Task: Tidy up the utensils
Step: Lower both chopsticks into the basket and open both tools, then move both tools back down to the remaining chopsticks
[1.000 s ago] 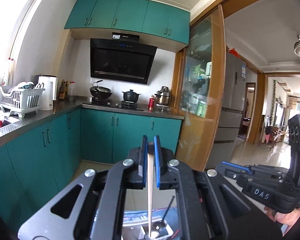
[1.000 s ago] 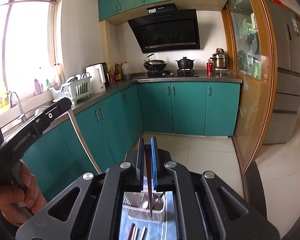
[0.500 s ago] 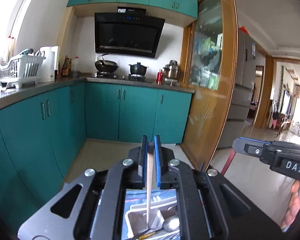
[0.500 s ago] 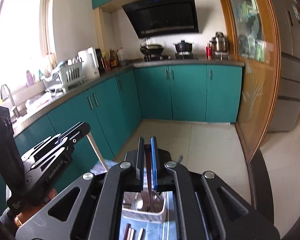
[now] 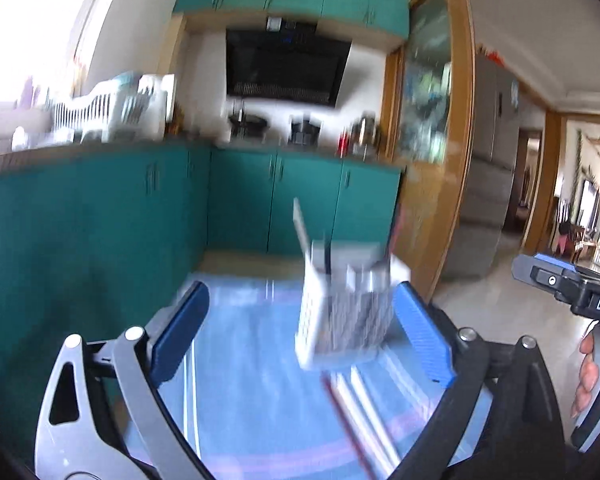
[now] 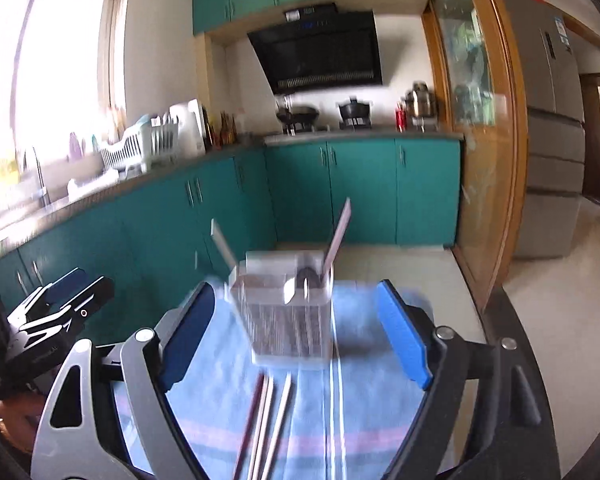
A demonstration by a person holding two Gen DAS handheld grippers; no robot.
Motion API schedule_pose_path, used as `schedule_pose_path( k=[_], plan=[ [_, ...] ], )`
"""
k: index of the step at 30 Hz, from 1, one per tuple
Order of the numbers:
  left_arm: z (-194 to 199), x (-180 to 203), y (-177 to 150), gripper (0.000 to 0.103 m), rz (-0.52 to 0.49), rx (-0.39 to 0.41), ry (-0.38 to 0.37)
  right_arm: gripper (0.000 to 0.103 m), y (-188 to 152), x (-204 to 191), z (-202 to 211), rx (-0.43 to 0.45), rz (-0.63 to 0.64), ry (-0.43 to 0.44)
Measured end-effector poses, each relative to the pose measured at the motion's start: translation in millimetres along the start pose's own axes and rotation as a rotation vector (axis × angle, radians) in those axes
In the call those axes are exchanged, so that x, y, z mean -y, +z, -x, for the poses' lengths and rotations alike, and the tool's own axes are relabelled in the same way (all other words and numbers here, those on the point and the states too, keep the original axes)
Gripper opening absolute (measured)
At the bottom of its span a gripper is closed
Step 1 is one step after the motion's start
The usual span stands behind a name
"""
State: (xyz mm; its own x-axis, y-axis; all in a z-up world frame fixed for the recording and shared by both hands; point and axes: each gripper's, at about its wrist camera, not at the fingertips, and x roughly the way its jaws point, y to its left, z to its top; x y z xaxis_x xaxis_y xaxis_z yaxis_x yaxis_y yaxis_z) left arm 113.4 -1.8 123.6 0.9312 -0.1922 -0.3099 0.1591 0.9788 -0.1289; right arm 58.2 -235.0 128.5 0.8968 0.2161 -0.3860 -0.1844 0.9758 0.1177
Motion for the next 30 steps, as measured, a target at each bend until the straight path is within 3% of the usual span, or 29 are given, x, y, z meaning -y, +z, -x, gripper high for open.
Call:
schedule_pose_path(
  k=[4, 7, 10, 15, 30],
  plan=[
    [6, -1, -67, 0.093, 0.046, -0.148, 0.028, 0.081, -62, -5, -9, -0.129, -0.052, 0.004],
    [11, -6, -88, 0.093, 0.093, -0.218, 0.008, 0.081, -91, -11, -12, -0.196, -0.042, -0.015],
    [15, -5, -94, 0.093, 0.061, -0.239, 0.020, 0.081, -109, -12, -9, -0.230, -0.050, -0.010],
    [19, -4, -99, 0.093, 0.076, -0.280, 0.013, 0.081, -110, -8, 0, -0.227, -0.057, -0.017],
    [19, 11, -93, 0.093, 0.038, -0.298, 0.010, 0.081, -113, 2, 14, -0.207, -0.074, -0.005]
  ],
)
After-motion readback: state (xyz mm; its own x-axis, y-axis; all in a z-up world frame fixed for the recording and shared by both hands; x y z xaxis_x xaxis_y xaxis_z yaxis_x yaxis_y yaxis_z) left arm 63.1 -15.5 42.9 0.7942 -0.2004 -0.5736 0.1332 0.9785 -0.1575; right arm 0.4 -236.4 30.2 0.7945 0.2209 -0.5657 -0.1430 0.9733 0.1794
